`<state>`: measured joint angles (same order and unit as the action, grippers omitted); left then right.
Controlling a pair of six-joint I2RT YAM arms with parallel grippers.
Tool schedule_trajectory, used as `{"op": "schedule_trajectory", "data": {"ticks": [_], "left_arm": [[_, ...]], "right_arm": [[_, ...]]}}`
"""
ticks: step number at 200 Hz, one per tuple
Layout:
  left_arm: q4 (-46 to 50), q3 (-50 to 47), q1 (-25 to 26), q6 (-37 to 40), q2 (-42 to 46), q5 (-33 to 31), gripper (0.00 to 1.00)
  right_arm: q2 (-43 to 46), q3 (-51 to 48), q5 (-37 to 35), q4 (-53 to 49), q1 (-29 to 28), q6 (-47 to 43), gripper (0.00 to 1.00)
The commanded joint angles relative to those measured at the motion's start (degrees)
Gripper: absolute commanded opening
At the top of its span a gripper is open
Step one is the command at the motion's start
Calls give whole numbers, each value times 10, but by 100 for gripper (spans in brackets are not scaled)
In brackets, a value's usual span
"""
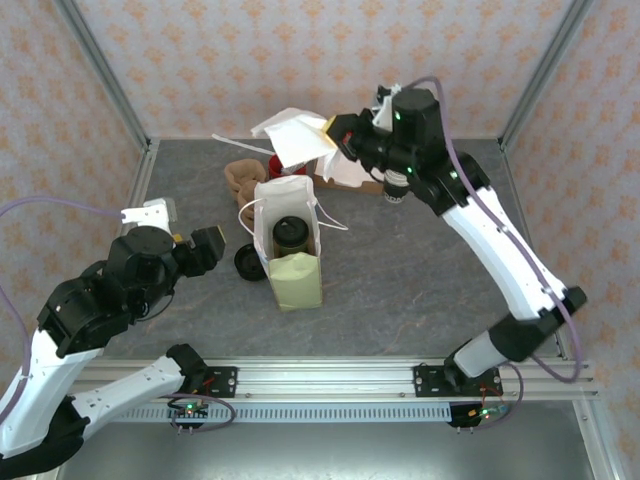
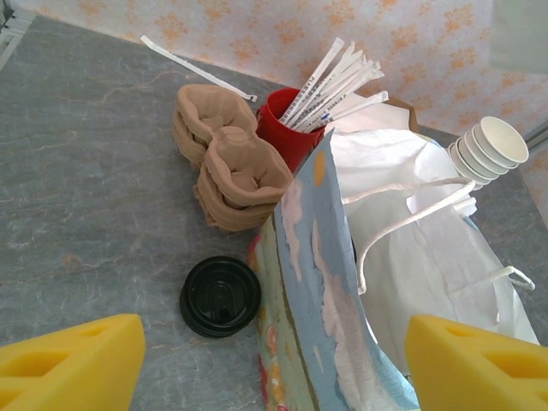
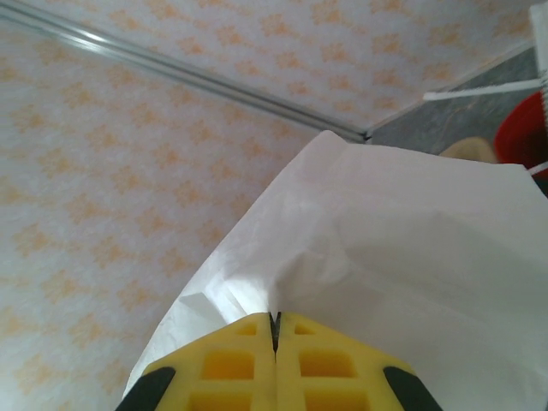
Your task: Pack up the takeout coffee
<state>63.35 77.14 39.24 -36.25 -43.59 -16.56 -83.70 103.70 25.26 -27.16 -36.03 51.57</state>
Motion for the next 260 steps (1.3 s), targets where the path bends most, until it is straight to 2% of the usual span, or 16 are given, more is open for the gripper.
{"op": "schedule_trajectory", "data": {"ticks": [1,51,110,206,233,260], "left_arm": [[5,-8,-5,-12,5,-8,80],[2,-16,-5,-15,14,-12,80],[3,-24,-5,-21,22,-18,80],[-8,-33,-5,-22,23,-13,79],[-12,-37,-5,-22,22,-13,79],[-16,-40,-5,-20,20,-13,80]], "right_arm": [[82,-62,-11,110,-6,63,0],[143,-132,30,118,-6,124,0],[171,-202,53,169,-15,205,0],[130,-258,-17,180,-102,213,0],[124,-283,-51,179,-111,219,0],[101,-294,-44,181,-115,221,0]]}}
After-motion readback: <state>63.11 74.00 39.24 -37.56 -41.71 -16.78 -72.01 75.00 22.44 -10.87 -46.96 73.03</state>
